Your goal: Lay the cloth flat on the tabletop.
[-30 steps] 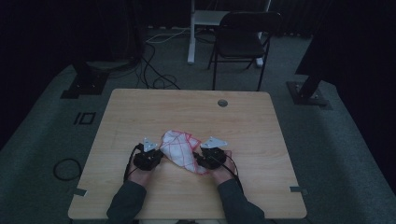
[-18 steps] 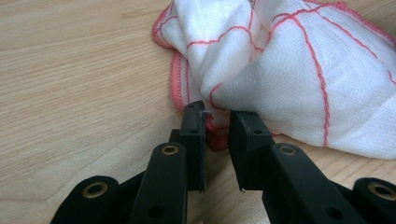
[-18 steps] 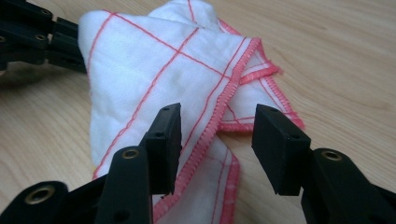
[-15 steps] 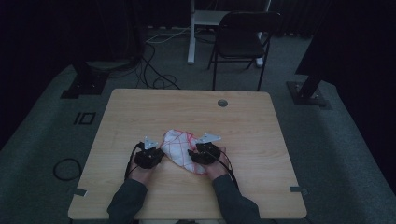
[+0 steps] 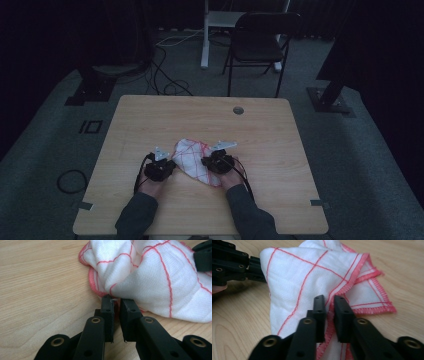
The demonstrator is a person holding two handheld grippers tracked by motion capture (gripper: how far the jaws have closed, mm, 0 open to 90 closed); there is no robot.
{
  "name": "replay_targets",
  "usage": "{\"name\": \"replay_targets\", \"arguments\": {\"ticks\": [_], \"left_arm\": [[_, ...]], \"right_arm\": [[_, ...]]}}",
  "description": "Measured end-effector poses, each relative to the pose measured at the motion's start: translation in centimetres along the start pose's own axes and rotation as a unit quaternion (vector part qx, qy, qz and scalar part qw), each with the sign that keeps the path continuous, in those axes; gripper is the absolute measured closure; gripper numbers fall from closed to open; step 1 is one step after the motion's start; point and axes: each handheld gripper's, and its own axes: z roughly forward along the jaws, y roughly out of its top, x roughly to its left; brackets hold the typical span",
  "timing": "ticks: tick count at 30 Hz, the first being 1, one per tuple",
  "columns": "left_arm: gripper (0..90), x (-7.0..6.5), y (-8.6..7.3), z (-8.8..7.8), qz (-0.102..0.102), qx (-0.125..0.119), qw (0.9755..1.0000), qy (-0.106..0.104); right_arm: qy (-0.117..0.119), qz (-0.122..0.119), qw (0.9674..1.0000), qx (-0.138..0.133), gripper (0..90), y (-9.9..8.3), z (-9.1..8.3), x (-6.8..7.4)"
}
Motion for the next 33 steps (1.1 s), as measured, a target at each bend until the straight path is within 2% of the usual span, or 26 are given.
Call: {"name": "replay_targets", "arguments": {"ticks": [7,10,19,26,33], "left_arm": [[82.7,0.0,-0.3,-0.4,0.013,0.005,0.9999,-0.008],[82.7,0.1,-0.5,-0.6,0.011,0.003,0.9999,-0.009],[82.7,0.3,-0.8,-1.0,0.006,0.007,0.9999,-0.007],[82.7,1.1,-1.3,-1.7,-0.001,0.008,1.0000,-0.003],[82.7,2.0,-1.6,-2.2,-0.008,0.009,0.9999,0.006]], "right_arm": [[-0.015,-0.013,0.9998,0.001,85.5,-0.1,-0.6,-0.1],[-0.026,-0.001,0.9996,-0.006,85.5,-0.3,-1.2,-0.7],[-0.047,0.008,0.9988,-0.009,85.7,-0.9,-2.5,-2.3],[-0.067,0.028,0.9973,-0.013,86.2,-1.4,-3.6,-3.9],[-0.082,0.030,0.9961,-0.014,86.4,-1.4,-4.1,-4.6]]}}
